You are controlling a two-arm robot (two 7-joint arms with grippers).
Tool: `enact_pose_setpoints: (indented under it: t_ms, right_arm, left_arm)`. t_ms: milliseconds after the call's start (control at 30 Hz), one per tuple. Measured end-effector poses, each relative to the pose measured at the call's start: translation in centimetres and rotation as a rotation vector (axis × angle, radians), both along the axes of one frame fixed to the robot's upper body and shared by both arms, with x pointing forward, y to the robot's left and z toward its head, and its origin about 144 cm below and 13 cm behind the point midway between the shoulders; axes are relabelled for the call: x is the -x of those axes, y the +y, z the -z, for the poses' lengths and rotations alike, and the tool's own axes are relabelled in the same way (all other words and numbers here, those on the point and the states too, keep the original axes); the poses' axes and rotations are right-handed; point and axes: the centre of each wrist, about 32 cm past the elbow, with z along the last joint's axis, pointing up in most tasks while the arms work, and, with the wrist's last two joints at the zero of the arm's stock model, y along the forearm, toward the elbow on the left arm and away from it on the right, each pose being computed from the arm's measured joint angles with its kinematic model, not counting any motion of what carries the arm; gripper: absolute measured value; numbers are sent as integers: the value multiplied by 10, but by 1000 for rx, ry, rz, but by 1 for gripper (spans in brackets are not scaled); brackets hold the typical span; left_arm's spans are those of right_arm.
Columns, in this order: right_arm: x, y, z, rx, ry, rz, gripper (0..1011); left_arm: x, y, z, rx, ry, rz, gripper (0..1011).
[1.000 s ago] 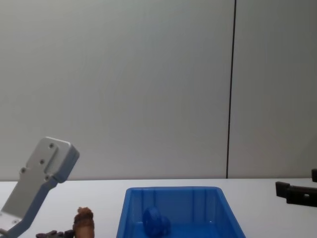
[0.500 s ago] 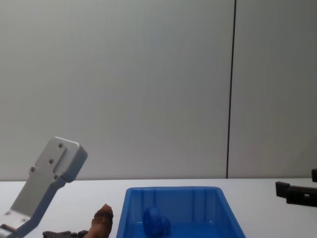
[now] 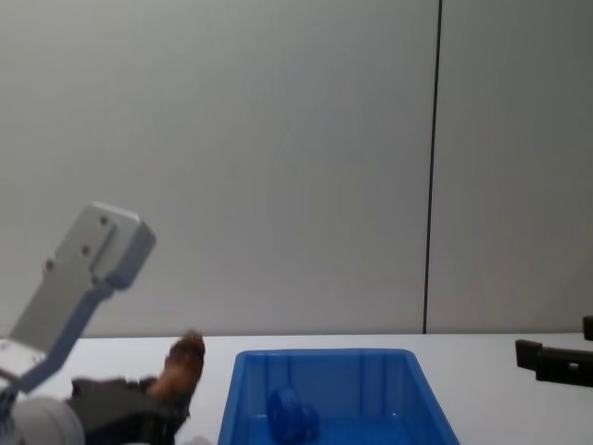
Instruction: Pick up the two dolls from the table and place them into the box.
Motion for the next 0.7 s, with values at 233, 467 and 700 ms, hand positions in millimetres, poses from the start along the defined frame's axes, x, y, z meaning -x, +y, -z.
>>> enact_pose_setpoints:
  t_ms: [233, 467, 700]
  right_arm:
    - [0, 0, 0, 0, 0, 0, 1001]
    - [0, 0, 0, 0, 0, 0, 1001]
    - [0, 0, 0, 0, 0, 0, 1001]
  left_arm:
    - [-4, 0, -22, -6, -86, 8, 325]
    - [-9, -7, -42, 10, -158, 59, 325]
    - [-13, -17, -51, 36, -191, 111, 325]
